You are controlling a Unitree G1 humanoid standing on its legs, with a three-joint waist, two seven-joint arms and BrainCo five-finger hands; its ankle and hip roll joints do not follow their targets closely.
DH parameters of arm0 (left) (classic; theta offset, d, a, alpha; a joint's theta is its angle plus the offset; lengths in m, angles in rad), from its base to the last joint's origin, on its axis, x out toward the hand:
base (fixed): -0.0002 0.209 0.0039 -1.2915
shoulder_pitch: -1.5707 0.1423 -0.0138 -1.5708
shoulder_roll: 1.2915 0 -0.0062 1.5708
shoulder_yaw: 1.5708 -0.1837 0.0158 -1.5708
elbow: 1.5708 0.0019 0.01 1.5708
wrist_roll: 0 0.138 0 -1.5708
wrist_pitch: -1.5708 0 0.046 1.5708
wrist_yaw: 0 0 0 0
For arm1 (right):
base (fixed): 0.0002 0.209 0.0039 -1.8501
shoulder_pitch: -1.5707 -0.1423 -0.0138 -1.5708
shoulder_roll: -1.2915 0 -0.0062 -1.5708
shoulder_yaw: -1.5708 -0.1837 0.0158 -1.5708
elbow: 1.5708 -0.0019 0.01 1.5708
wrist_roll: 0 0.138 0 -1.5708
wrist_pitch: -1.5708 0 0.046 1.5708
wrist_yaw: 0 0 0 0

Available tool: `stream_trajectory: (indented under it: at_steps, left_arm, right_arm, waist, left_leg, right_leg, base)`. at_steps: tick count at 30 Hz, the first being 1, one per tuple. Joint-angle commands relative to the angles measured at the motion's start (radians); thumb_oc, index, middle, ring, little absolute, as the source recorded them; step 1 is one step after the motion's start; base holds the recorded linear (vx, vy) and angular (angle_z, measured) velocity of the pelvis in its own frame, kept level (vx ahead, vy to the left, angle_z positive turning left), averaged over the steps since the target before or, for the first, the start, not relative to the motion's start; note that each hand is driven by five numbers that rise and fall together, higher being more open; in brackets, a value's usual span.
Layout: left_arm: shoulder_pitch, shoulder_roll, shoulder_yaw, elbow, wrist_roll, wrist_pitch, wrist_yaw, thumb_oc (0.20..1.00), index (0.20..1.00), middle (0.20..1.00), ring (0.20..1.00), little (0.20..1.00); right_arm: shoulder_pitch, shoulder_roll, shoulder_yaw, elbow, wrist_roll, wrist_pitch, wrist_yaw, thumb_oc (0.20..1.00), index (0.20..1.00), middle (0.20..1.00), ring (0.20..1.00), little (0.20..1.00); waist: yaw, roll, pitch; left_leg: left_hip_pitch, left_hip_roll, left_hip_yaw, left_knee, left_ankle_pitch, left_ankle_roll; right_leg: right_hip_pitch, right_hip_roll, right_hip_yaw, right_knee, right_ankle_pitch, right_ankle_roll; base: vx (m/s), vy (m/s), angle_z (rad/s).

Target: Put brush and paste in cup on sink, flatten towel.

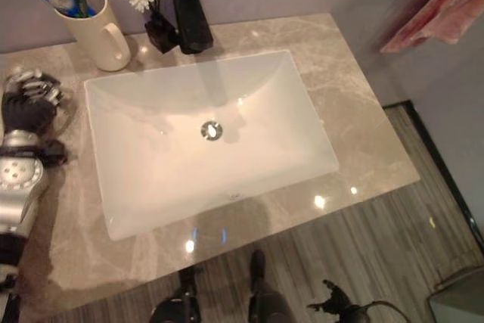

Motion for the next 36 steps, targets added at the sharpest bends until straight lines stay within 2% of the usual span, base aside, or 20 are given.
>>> stream_trajectory:
  at_steps: [1,5,10,15,18,20,23,26,28,31,33,36]
  left_arm:
    - [0.049,-0.014,0.086,-0.074,0.044,-0.050,0.008,0.200,0.200,0.200,0.200,0.200]
    - [0.191,-0.075,0.164,-0.205,0.037,-0.090,-0.009,0.200,0.200,0.200,0.200,0.200]
    - [0.320,-0.150,0.228,-0.285,0.056,-0.097,-0.022,0.200,0.200,0.200,0.200,0.200]
    - [0.506,-0.242,0.334,-0.298,0.158,-0.082,-0.018,0.200,0.200,0.200,0.200,0.200]
    - [0.528,-0.298,0.331,-0.276,0.128,-0.086,-0.032,0.200,0.200,0.200,0.200,0.200]
    - [0.543,-0.328,0.330,-0.264,0.106,-0.086,-0.048,0.200,0.200,0.200,0.200,0.200]
    - [0.562,-0.380,0.326,-0.232,0.081,-0.103,-0.068,0.200,0.200,0.200,0.200,0.200]
    - [0.564,-0.422,0.323,-0.181,0.059,-0.107,-0.044,0.200,0.200,0.200,0.200,0.200]
    - [0.562,-0.435,0.308,-0.123,0.064,-0.108,-0.014,0.200,0.200,0.200,0.200,0.200]
    - [0.584,-0.417,0.276,-0.032,0.214,-0.070,0.035,0.200,0.200,0.200,0.200,0.200]
    - [0.621,-0.415,0.252,-0.005,0.294,-0.039,0.034,0.200,0.200,0.200,0.200,0.200]
    - [0.637,-0.441,0.189,0.058,0.283,-0.025,-0.007,0.216,0.216,0.216,0.216,0.216]
  right_arm:
    - [0.014,-0.017,-0.034,0.022,-0.014,0.007,-0.005,1.000,1.000,1.000,1.000,1.000]
    - [0.023,-0.009,-0.045,0.027,-0.022,0.005,-0.003,1.000,1.000,1.000,1.000,1.000]
    - [0.034,-0.006,-0.048,0.037,-0.040,0.000,-0.003,1.000,1.000,1.000,1.000,1.000]
    - [0.035,-0.033,-0.071,0.062,-0.062,-0.010,-0.017,1.000,1.000,1.000,1.000,1.000]
    - [0.044,-0.063,-0.098,0.096,-0.063,-0.004,-0.028,1.000,1.000,1.000,1.000,1.000]
    - [0.053,-0.078,-0.132,0.126,-0.060,0.001,-0.035,1.000,1.000,1.000,1.000,1.000]
    - [0.064,-0.075,-0.181,0.181,-0.044,0.013,-0.037,1.000,1.000,1.000,1.000,1.000]
    - [0.067,-0.062,-0.196,0.183,-0.028,0.012,-0.036,1.000,1.000,1.000,1.000,1.000]
    - [0.067,-0.048,-0.198,0.165,-0.009,0.009,-0.040,1.000,1.000,1.000,1.000,1.000]
    - [0.073,-0.031,-0.195,0.111,0.009,-0.012,-0.058,1.000,1.000,1.000,1.000,1.000]
    - [0.072,-0.015,-0.196,0.092,0.018,-0.017,-0.064,1.000,1.000,1.000,1.000,1.000]
    - [0.074,0.002,-0.178,0.089,0.010,-0.014,-0.061,1.000,1.000,1.000,1.000,1.000]
  waist:
    - [0.015,0.019,-0.063]
    - [0.028,0.040,-0.084]
    - [0.039,0.049,-0.102]
    - [0.073,0.064,-0.091]
    - [0.081,0.073,-0.076]
    - [0.071,0.068,-0.066]
    - [0.065,0.051,-0.085]
    - [0.063,0.043,-0.110]
    - [0.059,0.047,-0.119]
    - [0.046,0.054,-0.124]
    - [0.039,0.060,-0.132]
    - [0.028,0.068,-0.133]
  left_leg:
    - [0.005,-0.002,-0.066,0.024,0.002,0.018]
    - [0.041,0.019,-0.081,0.011,0.024,0.004]
    - [0.061,0.042,-0.091,0.010,0.044,-0.009]
    - [0.009,0.097,-0.114,0.005,0.151,-0.072]
    - [-0.037,0.100,-0.125,0.012,0.198,-0.087]
    - [-0.037,0.063,-0.119,0.071,0.152,-0.060]
    - [-0.002,-0.019,-0.127,0.163,0.003,-0.012]
    - [0.053,-0.073,-0.167,0.178,-0.096,0.016]
    - [0.086,-0.084,-0.195,0.150,-0.102,0.027]
    - [0.110,-0.093,-0.191,0.112,-0.096,0.042]
    - [0.127,-0.104,-0.194,0.082,-0.098,0.058]
    - [0.150,-0.121,-0.184,0.039,-0.087,0.076]
  right_leg:
    - [0.033,-0.028,-0.032,0.049,0.038,0.034]
    - [0.055,-0.002,-0.048,0.111,-0.022,0.016]
    - [0.083,0.025,-0.069,0.127,-0.059,-0.005]
    - [0.110,0.086,-0.115,0.078,-0.080,-0.045]
    - [0.113,0.082,-0.156,0.063,-0.072,-0.056]
    - [0.107,0.062,-0.185,0.064,-0.065,-0.055]
    - [0.100,0.030,-0.193,0.054,-0.038,-0.051]
    - [0.104,0.019,-0.178,0.054,-0.030,-0.043]
    - [0.098,0.018,-0.162,0.065,-0.023,-0.038]
    - [0.091,0.007,-0.148,0.080,-0.007,-0.028]
    - [0.081,-0.004,-0.130,0.087,0.007,-0.017]
    - [0.061,-0.018,-0.100,0.098,0.037,0.000]
  base:
    - [0.00,-0.065,0.06]
    - [-0.03,-0.065,0.18]
    - [-0.05,-0.111,0.13]
    - [-0.16,-0.191,0.11]
    - [-0.17,-0.079,0.45]
    - [-0.20,-0.046,0.56]
    - [-0.11,0.004,0.55]
    - [-0.02,0.082,0.20]
    - [-0.04,0.131,0.17]
    - [-0.03,0.164,-0.10]
    - [-0.02,0.193,-0.14]
    - [-0.06,0.216,-0.19]
